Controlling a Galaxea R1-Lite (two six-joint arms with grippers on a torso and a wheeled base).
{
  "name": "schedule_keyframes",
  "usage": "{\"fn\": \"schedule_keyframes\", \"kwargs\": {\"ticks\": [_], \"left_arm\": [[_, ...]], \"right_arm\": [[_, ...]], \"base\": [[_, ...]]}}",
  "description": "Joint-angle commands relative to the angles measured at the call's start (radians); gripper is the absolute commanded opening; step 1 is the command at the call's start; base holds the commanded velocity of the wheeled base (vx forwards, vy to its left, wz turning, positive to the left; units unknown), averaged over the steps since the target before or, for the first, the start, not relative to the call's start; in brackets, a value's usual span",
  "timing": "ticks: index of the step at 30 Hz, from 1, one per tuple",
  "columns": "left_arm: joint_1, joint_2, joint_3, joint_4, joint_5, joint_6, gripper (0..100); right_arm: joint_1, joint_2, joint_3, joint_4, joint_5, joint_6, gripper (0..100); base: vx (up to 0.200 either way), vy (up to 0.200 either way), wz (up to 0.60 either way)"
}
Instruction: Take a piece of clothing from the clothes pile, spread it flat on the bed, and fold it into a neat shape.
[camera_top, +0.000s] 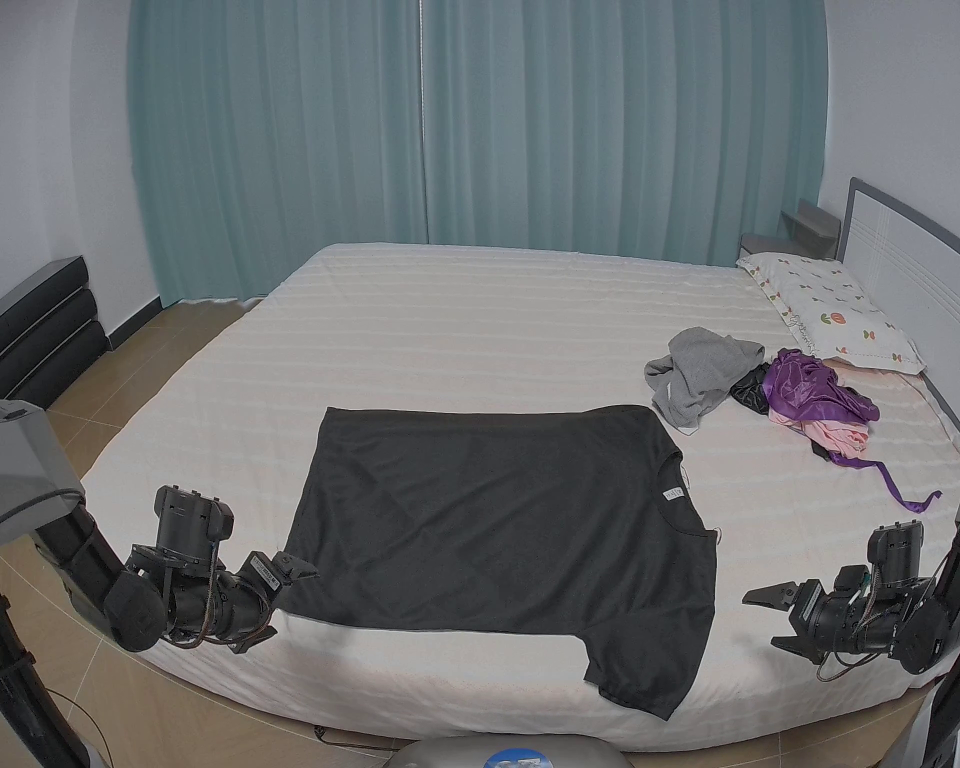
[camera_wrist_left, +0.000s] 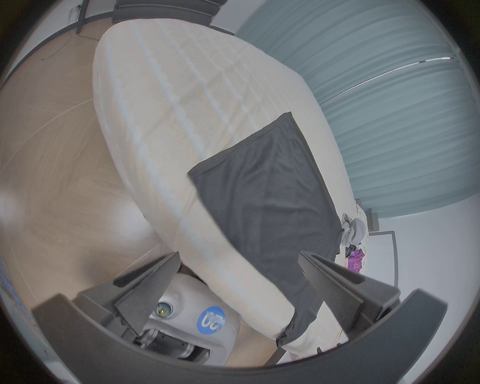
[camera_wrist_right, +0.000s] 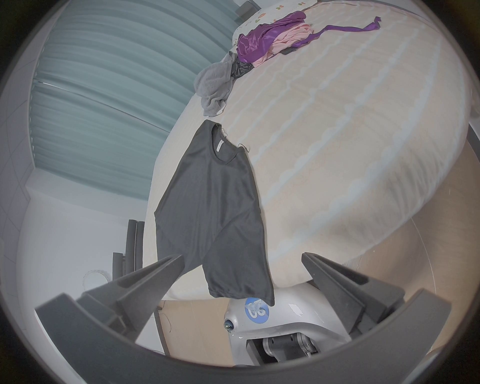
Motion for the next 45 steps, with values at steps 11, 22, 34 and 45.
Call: {"fn": "schedule_keyframes", "kwargs": {"ticks": [11, 22, 34, 45], "left_arm": [[0.055, 0.252, -0.049, -0.048, 0.116, 0.306, 100], [0.085, 0.341, -0.166, -0.12, 0.16, 0.331, 100], [0.101, 0.361, -0.218, -0.098, 0.16, 0.348, 0], [0.15, 0.321, -0.126, -0.109, 0.158, 0.336, 0]], "right_arm": [[0.009, 0.005, 0.017, 0.003, -0.01, -0.001, 100], [0.023, 0.006, 0.017, 0.005, -0.018, -0.001, 100], [0.023, 0.008, 0.017, 0.003, -0.019, -0.005, 100], [0.068, 0.039, 0.016, -0.003, -0.079, -0.009, 100]], "base": [[0.0, 0.0, 0.0], [0.0, 0.0, 0.0], [0.0, 0.0, 0.0], [0.0, 0.0, 0.0]]}}
